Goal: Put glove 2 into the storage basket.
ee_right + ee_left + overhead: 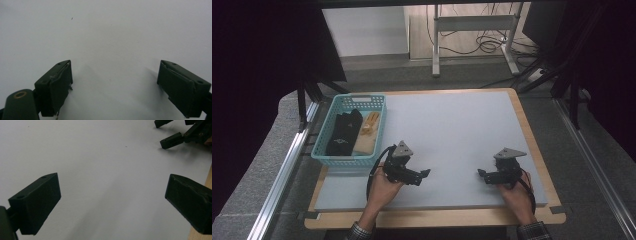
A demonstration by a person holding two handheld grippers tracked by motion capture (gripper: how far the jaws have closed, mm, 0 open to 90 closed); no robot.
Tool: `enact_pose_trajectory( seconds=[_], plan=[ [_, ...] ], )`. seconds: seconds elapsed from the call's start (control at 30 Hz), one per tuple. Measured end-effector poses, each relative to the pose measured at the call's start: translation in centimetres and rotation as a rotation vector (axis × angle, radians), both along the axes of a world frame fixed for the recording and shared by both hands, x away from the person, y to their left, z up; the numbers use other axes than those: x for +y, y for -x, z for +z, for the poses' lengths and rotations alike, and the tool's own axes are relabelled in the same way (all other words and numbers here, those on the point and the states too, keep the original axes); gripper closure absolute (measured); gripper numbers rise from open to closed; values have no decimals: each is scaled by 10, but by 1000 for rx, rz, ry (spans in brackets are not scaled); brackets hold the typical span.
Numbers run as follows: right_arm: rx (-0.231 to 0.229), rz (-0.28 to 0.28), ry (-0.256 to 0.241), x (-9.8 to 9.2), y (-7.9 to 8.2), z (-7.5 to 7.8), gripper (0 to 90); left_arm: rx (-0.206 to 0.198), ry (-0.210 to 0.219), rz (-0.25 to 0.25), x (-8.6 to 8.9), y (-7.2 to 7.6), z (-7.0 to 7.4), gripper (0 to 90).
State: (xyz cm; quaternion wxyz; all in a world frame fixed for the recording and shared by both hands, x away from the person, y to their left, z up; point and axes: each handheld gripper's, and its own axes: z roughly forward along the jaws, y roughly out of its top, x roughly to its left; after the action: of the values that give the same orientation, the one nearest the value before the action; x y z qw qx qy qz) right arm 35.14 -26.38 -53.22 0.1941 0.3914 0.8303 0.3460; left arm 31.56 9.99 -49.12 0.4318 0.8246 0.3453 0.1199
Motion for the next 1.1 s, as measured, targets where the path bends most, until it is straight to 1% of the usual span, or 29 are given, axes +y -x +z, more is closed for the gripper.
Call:
enact_pose_trajectory(
  seconds=[0.47,1.1],
  plan=[
    [1,0,0,0,0,0,124,-19,-22,-26,-11,6,-10,0],
    [1,0,-1,0,0,0,124,-1,-31,-26,-15,9,-31,0]
  ],
)
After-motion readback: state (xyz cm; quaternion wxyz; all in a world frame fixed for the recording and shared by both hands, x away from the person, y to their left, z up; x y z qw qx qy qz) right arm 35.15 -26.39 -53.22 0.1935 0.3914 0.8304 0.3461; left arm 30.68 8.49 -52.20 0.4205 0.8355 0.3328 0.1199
